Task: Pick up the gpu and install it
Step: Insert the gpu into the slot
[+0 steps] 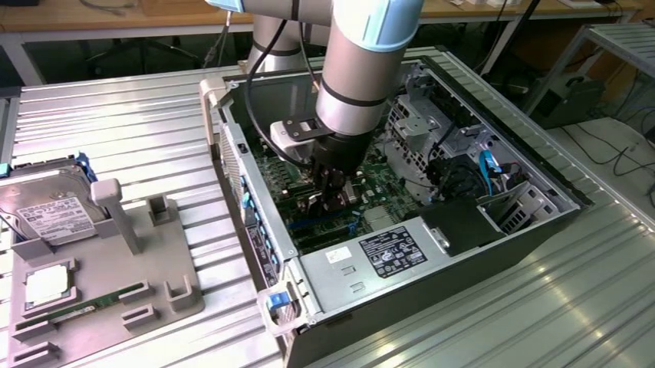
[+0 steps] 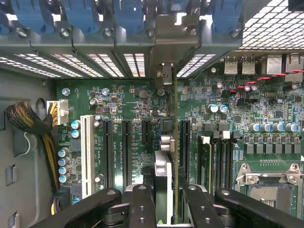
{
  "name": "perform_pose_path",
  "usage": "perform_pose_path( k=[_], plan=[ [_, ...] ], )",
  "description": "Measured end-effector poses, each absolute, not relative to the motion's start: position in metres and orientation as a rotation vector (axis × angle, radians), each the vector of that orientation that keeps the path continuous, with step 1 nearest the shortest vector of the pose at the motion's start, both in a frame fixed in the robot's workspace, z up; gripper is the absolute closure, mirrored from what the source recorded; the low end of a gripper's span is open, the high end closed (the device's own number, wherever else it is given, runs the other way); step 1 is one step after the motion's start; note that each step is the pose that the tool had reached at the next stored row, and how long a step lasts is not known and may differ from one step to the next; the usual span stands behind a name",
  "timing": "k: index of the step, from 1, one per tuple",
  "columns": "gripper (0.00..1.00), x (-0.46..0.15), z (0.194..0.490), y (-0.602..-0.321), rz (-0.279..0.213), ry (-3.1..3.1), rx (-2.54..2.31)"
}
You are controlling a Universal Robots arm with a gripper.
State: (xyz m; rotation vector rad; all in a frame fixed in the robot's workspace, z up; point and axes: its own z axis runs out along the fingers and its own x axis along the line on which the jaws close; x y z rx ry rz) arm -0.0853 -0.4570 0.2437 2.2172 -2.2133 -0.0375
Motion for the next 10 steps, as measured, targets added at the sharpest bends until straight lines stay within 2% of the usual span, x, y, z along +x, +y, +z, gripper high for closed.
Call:
perform_pose_path(
  k=[10],
  plan=[
    [0.72,-0.0852,0.2437,-0.457,-0.038,-2.213,2.217]
  ],
)
